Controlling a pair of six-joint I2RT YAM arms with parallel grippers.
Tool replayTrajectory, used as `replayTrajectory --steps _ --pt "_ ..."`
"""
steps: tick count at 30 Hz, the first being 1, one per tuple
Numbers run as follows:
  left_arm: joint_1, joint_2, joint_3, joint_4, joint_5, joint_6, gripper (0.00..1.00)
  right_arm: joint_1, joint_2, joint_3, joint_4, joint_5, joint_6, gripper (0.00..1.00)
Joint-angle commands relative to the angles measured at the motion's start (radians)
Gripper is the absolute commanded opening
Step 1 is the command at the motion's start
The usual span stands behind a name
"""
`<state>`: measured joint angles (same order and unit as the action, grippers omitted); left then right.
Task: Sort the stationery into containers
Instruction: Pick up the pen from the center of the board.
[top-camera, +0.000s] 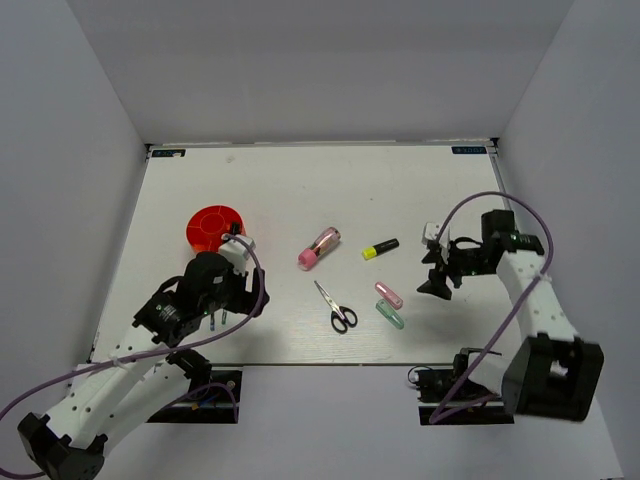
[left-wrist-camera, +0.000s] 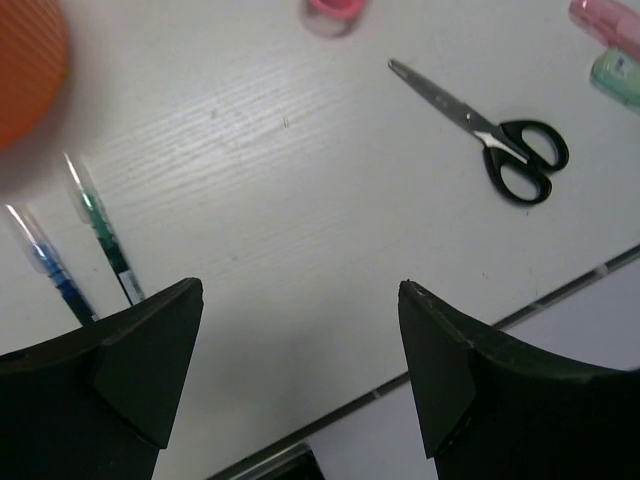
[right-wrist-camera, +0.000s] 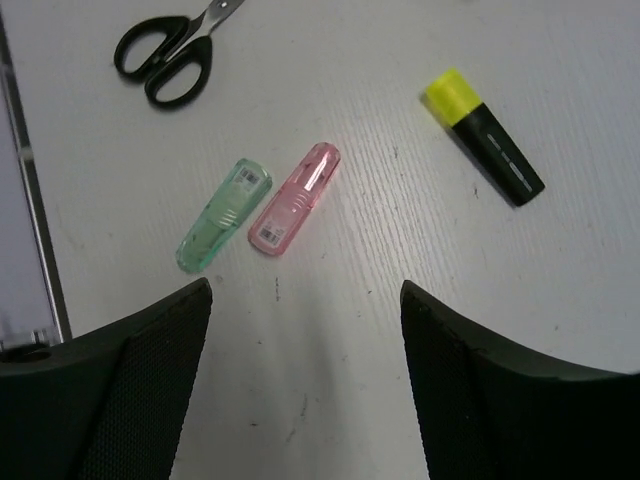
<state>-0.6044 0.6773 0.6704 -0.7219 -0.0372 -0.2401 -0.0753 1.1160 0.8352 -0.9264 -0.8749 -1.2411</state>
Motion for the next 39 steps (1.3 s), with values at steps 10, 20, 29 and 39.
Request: replayTrajectory --steps 10,20,29,39 --pt "0.002 -0.065 -0.052 -0.027 0.045 -0.004 0.92 0.104 0.441 0.372 -0.154 0.005 -0.522 0.74" --pt "0.005 -0.107 -0.057 -0.048 -0.087 -0.028 0.92 0.258 0.59 0.441 0.046 0.123 -0.365 0.74" --pt "0.006 -0.125 -0.06 -0.053 -0.118 -0.031 0.92 0.35 0.768 0.602 0.014 0.201 -0.33 0.69" --pt "0.017 -0.13 -0.061 -0.047 -0.095 -0.03 0.93 0.416 0.886 0.673 0.012 0.283 -0.305 0.68"
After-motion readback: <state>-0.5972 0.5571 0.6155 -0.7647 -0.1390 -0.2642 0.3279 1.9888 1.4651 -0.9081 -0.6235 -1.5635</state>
